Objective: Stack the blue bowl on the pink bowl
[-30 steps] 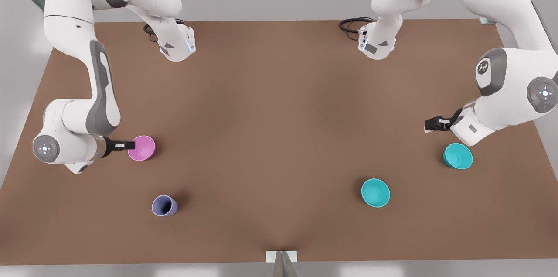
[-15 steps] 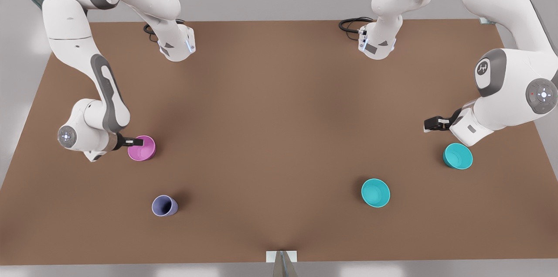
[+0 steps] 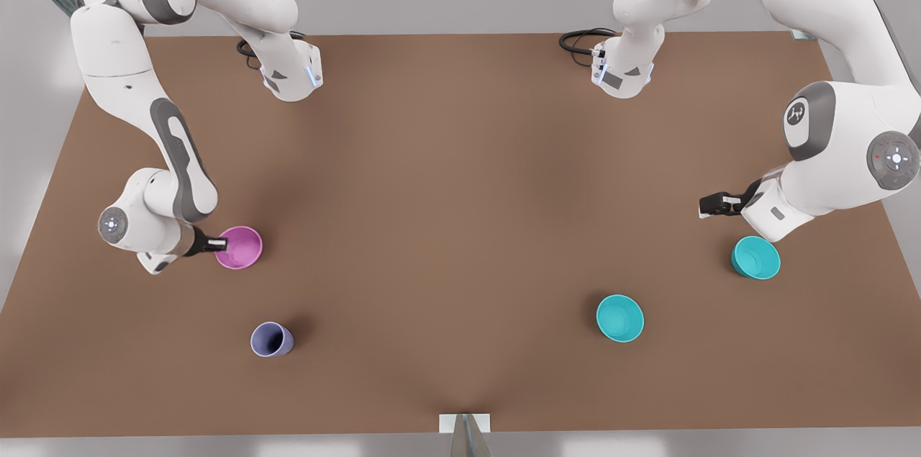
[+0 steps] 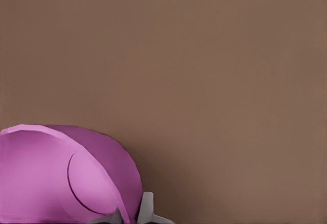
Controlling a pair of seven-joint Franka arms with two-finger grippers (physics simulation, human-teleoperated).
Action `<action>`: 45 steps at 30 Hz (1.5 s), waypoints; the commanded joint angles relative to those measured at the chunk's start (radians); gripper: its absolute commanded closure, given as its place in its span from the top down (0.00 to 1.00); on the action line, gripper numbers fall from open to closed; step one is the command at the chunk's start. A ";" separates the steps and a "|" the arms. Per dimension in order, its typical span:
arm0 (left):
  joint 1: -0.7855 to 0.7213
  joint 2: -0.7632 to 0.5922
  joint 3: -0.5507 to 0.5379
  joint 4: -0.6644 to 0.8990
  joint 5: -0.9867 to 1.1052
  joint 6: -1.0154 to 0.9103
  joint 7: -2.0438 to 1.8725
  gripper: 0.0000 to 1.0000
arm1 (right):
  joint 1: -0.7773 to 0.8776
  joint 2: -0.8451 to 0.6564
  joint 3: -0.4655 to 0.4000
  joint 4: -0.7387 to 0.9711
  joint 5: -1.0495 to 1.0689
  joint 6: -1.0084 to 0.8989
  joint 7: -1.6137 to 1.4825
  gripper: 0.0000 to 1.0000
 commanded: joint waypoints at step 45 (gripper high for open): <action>-0.069 0.612 0.015 0.135 0.005 0.745 -0.161 1.00 | 0.310 -0.194 0.001 0.728 -0.187 -0.878 0.099 1.00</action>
